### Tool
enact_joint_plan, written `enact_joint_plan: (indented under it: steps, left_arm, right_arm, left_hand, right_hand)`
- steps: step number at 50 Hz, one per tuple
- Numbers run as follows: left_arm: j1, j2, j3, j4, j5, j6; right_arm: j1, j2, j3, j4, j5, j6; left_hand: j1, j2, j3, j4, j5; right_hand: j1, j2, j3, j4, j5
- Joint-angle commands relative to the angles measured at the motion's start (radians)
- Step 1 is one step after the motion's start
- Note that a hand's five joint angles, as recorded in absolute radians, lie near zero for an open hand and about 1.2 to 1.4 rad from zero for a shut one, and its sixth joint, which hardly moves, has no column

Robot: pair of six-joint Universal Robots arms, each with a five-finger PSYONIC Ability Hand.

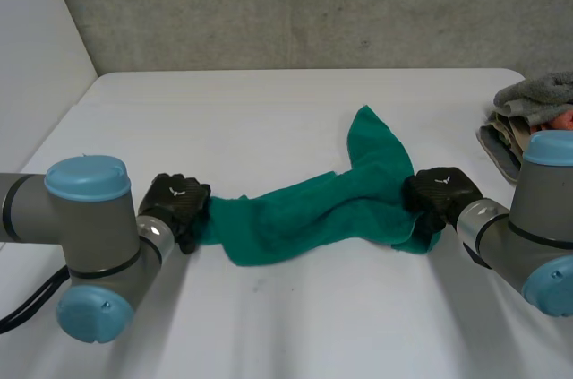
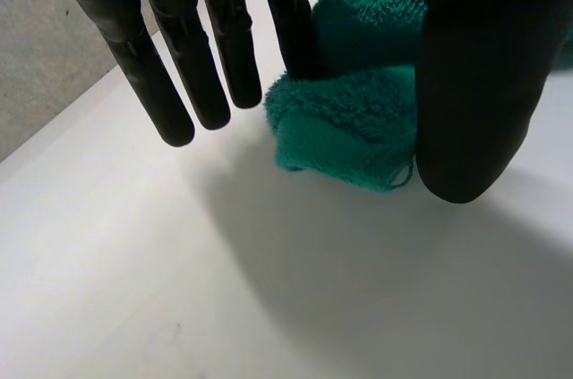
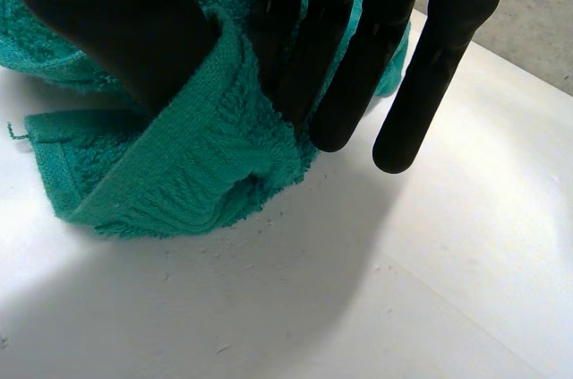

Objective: Fold the laundry.

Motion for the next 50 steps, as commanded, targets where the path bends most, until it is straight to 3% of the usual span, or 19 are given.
enact_joint_plan:
  steps: [1,7,11,12,15,19,26,30,34,42,50]
  left_arm:
    - [0.007,-0.022,0.029,0.007,0.006,0.016]
    - [0.016,-0.049,0.051,0.02,0.022,0.033]
    - [0.023,-0.069,0.07,0.026,0.044,0.045]
    - [0.028,-0.069,0.081,0.026,0.052,0.05]
    - [0.036,-0.048,0.089,0.02,0.05,0.048]
    - [0.045,0.076,0.067,-0.006,0.029,0.032]
    - [0.094,0.452,0.041,-0.15,0.03,-0.05]
    - [0.157,0.653,0.078,-0.254,0.071,-0.09]
    - [0.22,0.721,0.127,-0.353,0.123,-0.105]
    - [0.277,0.634,0.164,-0.519,0.173,-0.104]
    - [0.261,0.351,0.239,-0.451,0.13,-0.081]
  right_arm:
    - [0.0,-0.003,0.005,0.0,0.0,-0.001]
    - [-0.003,-0.003,0.007,-0.002,0.001,-0.001]
    - [-0.006,-0.007,0.004,-0.002,-0.002,0.002]
    - [-0.009,-0.015,0.002,0.003,-0.002,0.002]
    - [-0.011,-0.039,-0.004,0.007,0.004,-0.003]
    - [-0.02,-0.133,-0.038,0.059,0.001,-0.029]
    - [-0.037,-0.343,-0.203,0.321,0.003,-0.208]
    - [-0.043,-0.444,-0.362,0.447,0.023,-0.326]
    - [-0.031,-0.475,-0.467,0.532,0.032,-0.384]
    - [-0.003,-0.37,-0.509,0.647,0.026,-0.587]
    - [0.026,-0.164,-0.535,0.466,0.09,-0.557]
  left_hand:
    - [0.179,0.189,0.19,0.187,0.189]
    - [0.267,0.277,0.278,0.275,0.278]
    - [0.49,0.5,0.501,0.497,0.5]
    - [0.784,0.794,0.795,0.791,0.794]
    - [0.787,0.796,0.798,0.794,0.797]
    - [0.787,0.796,0.798,0.794,0.797]
    - [0.787,0.796,0.798,0.794,0.797]
    - [0.787,0.796,0.798,0.794,0.797]
    - [0.787,0.796,0.798,0.794,0.797]
    - [0.787,0.796,0.798,0.794,0.797]
    - [0.787,0.796,0.798,0.794,0.797]
  right_hand:
    - [0.296,0.221,0.211,0.202,0.233]
    - [0.296,0.221,0.211,0.202,0.233]
    - [0.296,0.221,0.211,0.202,0.233]
    - [0.296,0.221,0.211,0.202,0.233]
    - [0.296,0.221,0.211,0.202,0.233]
    - [0.296,0.221,0.211,0.202,0.233]
    - [0.296,0.221,0.211,0.202,0.233]
    - [0.296,0.221,0.211,0.202,0.233]
    - [0.296,0.221,0.211,0.202,0.233]
    - [0.296,0.221,0.211,0.202,0.233]
    - [0.296,0.221,0.211,0.202,0.233]
